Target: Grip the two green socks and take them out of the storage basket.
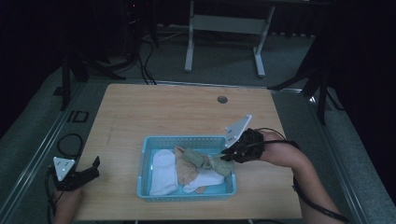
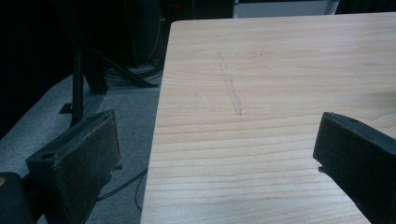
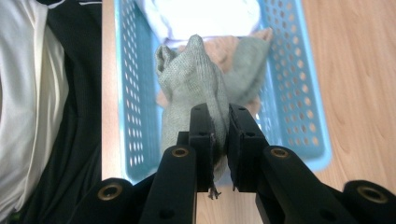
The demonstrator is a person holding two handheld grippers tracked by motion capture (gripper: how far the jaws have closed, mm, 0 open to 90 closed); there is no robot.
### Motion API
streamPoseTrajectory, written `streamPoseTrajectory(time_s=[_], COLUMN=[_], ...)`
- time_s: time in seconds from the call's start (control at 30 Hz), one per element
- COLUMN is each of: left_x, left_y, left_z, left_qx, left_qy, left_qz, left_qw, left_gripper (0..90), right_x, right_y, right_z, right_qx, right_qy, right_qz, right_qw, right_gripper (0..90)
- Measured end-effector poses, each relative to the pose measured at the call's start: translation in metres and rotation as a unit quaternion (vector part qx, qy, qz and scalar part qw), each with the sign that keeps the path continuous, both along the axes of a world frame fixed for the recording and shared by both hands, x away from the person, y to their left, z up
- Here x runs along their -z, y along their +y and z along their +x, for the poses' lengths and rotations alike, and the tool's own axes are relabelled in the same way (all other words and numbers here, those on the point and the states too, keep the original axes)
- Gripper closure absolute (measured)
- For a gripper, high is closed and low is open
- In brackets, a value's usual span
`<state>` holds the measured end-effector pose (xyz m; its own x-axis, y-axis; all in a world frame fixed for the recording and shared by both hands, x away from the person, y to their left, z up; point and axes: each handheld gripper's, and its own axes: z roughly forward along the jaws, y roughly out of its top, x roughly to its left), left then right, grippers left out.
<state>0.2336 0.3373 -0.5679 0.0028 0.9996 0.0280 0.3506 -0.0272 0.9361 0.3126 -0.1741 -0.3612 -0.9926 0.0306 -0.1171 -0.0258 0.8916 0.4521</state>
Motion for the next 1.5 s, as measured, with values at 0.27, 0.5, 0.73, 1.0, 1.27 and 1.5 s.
streamPoseTrajectory(time_s=[0.27, 0.5, 0.73, 1.0, 1.27, 1.5], left_x=[0.000, 0.000, 0.000, 0.000, 0.000, 0.000], left_y=[0.000, 0.000, 0.000, 0.000, 0.000, -0.001], left_z=[0.000, 0.000, 0.000, 0.000, 0.000, 0.000], left_qx=[0.001, 0.002, 0.002, 0.001, 0.001, 0.001], left_qy=[0.002, 0.000, 0.000, 0.000, 0.001, 0.002], left_qz=[0.003, 0.003, 0.004, 0.003, 0.003, 0.004], left_qw=[1.0000, 1.0000, 1.0000, 1.0000, 1.0000, 1.0000], left_gripper=[0.3, 0.3, 0.3, 0.3, 0.3, 0.3], right_x=[-0.003, 0.006, 0.025, 0.058, 0.104, 0.132], right_y=[-0.041, -0.075, -0.103, -0.123, -0.128, -0.135], right_z=[0.003, 0.004, 0.005, 0.006, 0.005, 0.006], right_qx=[0.046, 0.082, 0.118, 0.147, 0.165, 0.181], right_qy=[-0.004, 0.003, 0.015, 0.036, 0.085, 0.109], right_qz=[0.015, 0.022, 0.031, 0.032, 0.008, 0.002], right_qw=[0.9988, 0.9964, 0.9924, 0.9879, 0.9826, 0.9774], right_gripper=[80.9, 80.8, 80.8, 80.4, 80.4, 80.3])
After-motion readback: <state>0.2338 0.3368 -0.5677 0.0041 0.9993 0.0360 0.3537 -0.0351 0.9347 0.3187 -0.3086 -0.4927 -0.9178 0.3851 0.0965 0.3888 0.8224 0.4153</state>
